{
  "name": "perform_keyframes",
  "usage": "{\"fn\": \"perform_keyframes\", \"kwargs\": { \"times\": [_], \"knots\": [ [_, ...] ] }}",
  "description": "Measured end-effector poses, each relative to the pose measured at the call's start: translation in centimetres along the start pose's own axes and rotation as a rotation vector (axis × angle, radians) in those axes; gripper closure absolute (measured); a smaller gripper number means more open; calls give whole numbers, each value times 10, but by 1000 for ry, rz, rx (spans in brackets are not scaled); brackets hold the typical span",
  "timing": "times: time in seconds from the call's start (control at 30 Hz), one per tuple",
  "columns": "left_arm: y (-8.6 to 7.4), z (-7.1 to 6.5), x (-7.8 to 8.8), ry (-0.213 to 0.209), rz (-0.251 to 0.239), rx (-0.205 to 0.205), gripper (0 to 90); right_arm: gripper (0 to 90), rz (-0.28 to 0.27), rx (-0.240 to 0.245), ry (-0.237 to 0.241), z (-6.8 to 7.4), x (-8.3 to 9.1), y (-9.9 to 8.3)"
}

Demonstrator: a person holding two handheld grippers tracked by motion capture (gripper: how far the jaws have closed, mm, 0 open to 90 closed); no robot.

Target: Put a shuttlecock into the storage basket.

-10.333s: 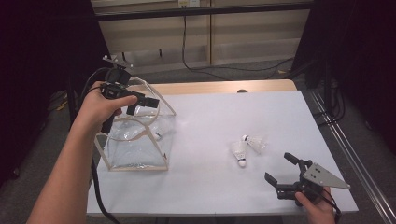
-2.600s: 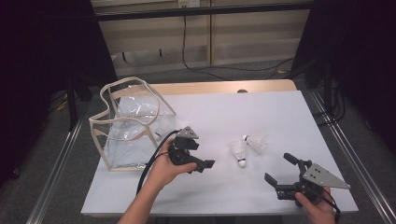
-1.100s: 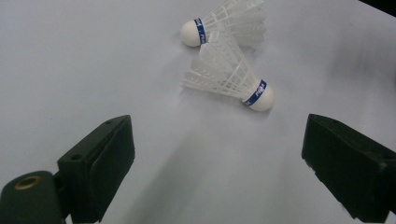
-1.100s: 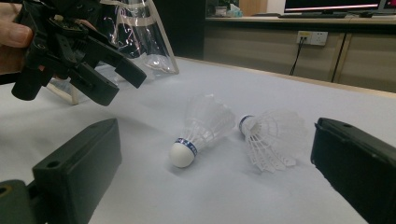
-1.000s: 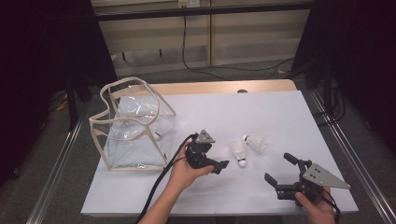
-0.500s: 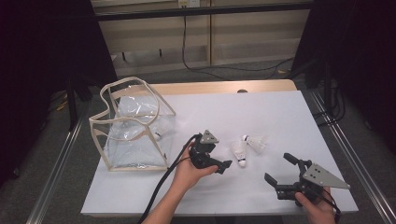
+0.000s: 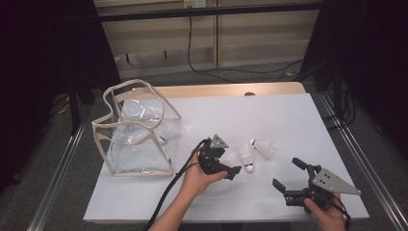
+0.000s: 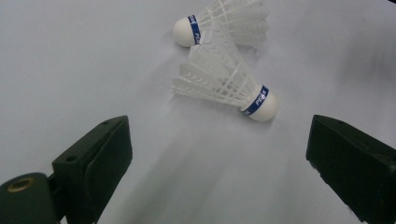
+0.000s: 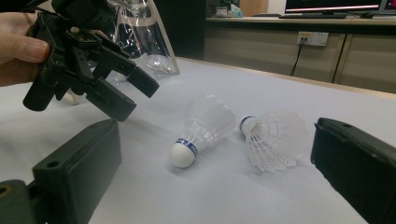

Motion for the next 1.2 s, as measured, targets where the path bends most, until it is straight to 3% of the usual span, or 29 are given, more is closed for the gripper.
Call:
{"fn": "perform_keyframes", "kwargs": {
  "times": [0.3,1.2],
  "knots": [
    [2,-3,-5,-6,1,-8,64,17,-1,-1,-1,0,0,0],
    [8,-8,-22,25,19,14,61,17,-1,0,0,0,0,0]
  ]
}}
Point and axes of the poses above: each handheld gripper's, and its own axes: x roughly backward along the jaws, y roughly out of its top, z roughly to its left, the point moved 7 cm from there along -x, roughly forward along the jaws, and after that the axes turned 15 degrees about -x, right-handed, at the moved point
